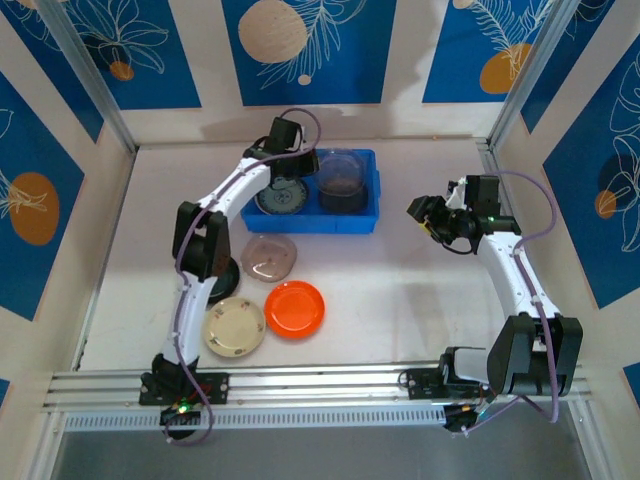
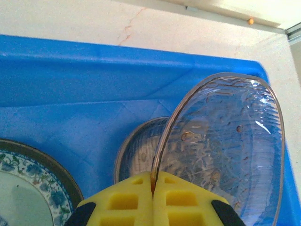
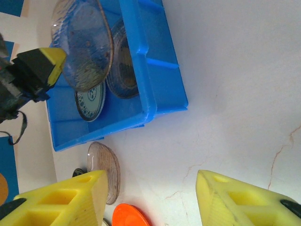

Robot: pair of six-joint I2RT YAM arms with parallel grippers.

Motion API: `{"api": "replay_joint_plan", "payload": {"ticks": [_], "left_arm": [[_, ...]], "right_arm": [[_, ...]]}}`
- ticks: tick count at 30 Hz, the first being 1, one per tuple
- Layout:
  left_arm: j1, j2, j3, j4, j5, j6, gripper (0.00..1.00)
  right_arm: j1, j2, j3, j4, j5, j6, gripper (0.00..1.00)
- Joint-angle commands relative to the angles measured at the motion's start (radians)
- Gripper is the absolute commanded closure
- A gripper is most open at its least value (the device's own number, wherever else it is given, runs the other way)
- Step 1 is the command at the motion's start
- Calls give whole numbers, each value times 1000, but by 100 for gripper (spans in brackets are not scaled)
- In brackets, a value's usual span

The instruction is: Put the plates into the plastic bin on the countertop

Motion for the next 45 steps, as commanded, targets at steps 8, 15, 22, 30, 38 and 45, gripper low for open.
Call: {"api": "replay_joint_plan", "payload": {"ticks": [8,15,22,30,38,45], "left_arm": [[-9,84,61,-11,49,-16,100],[-18,120,101,-38,54,-14,100],[-29,152,152,-80,48,-6,100],[-35,157,188,-123,24,32,67],[-37,114,238,-165,-29,108,48],[-51,-66,97,-126,-61,163,45]], "right_arm": [[21,19,-15,-1,-11,2,47],[41,23,-17,4,-6,4,47],[53,26,-15,6,-1,3,47],[63,23,0,0,16,-5,47],[107,13,28,-18,51,-43,47],[244,24,37,-37,15,-157,50]]}}
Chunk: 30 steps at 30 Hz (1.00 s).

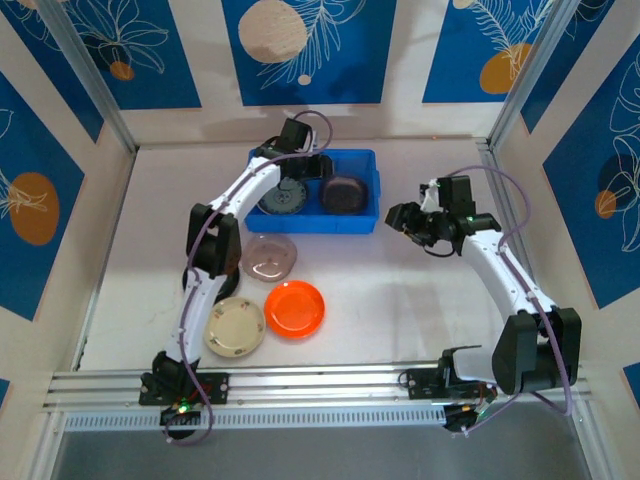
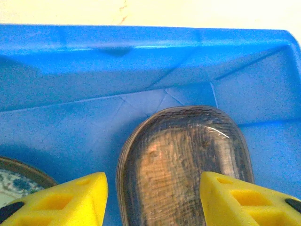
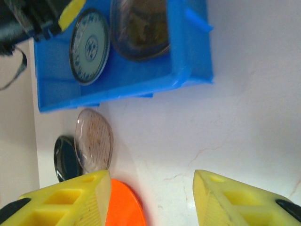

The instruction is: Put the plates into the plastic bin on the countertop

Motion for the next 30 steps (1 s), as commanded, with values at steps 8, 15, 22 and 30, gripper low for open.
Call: {"api": "replay_joint_plan", "payload": {"ticks": [8,15,22,30], "left_arm": [[-51,-557,-573,139,7,69,45],[-58,-880,-954,160,84,54,47],[-148,-1106,-1271,284,48,19,45],[-181,-1214,-1400,226,37,-24,44]], "right_arm": [[248,100,19,-41,-112,-131,55],[331,180,16,-28,-110,-141,60],[390,243,28,-39,-81,-175,59],[417,304,15,-3,-116,-204,53]]}}
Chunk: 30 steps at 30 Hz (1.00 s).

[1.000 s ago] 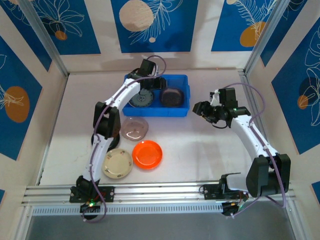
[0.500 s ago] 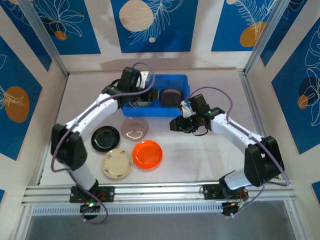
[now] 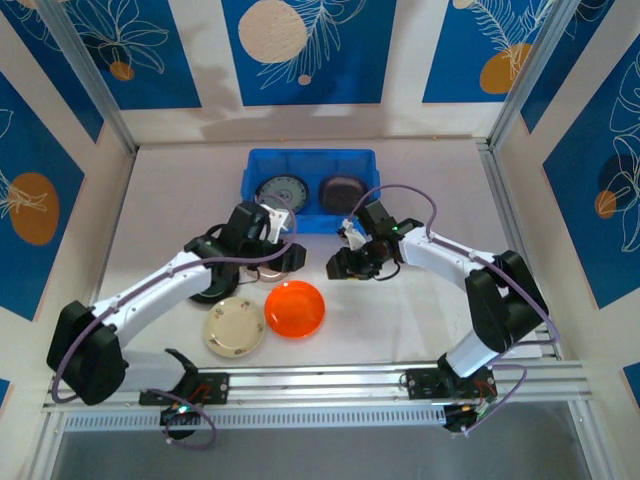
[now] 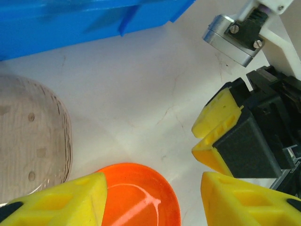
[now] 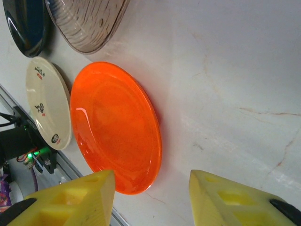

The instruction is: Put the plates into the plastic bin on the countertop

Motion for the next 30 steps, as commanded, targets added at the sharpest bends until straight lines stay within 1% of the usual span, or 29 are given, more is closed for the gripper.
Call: {"api": "replay_joint_plan", "payload": {"ticks": [1,5,8,11,14,20,30], "left_arm": [[-8,-41,-27,-15,-9,-25,44],[-11,-55,-52,-36,-3,-25,44],[-13,-58,-58,-57,-23,-17,44],[-13,-74,-86,-32,-20,-40,44],[-13,-87,-118,-9,-24,-63,44],[-14,-99,-147,2,-32,-76,45],[-14,-82,-174,40,-40,-90,45]], "right_arm": [[6,19,8,25,-43,-27,53],[10,45,-2,61,-85,-24,54],[13,66,-15,94,-120,-18,54],[13,89,-12,100,-127,-13,54],[13,109,-10,111,-140,-13,58],[23,180,10,74,-166,-24,63],[66,272,16,78,-227,-32,65]]}}
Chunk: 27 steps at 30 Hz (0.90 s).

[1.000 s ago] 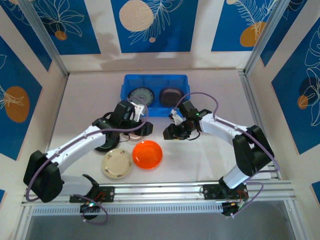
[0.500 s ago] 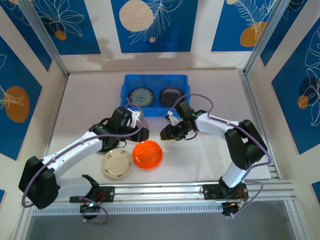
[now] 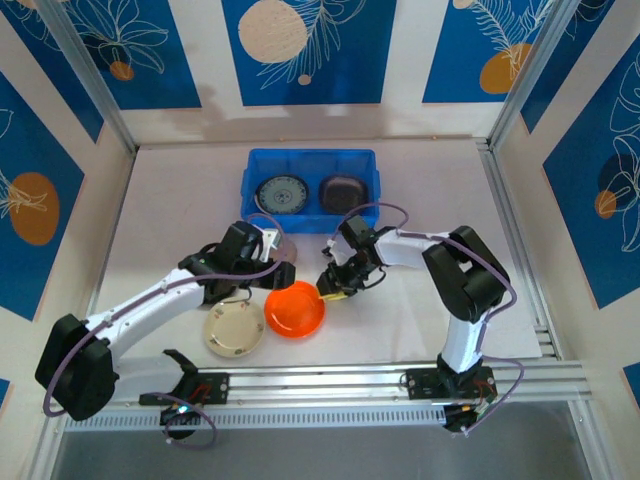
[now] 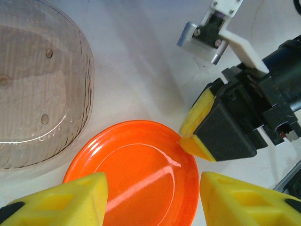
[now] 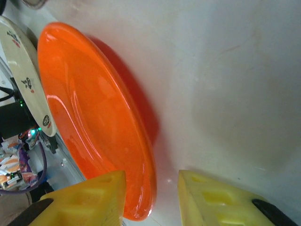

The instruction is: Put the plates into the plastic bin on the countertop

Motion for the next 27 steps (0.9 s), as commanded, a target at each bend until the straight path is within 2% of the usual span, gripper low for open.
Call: {"api": "replay_joint_plan", "payload": {"ticks": [1,12,16,19,27], "left_arm": [[-7,-2,-13,32,-15,-12,45],[-6,32,-24,67,-26,-12,46],[-5,48,-18,78,-20,-11,46],[-6,52,-8,73,-22,-5,46],[21,59,65,11,-45,37,47]], "right_arm": [[15,28,17,-12,-58,-16,66],[13,87,35,-13,-79,-3,78],[6,90,35,-26,-65,-5,87],[-2,79,29,-40,-59,-9,100],[-63,-108,-44,-78,-10,20,100]]}}
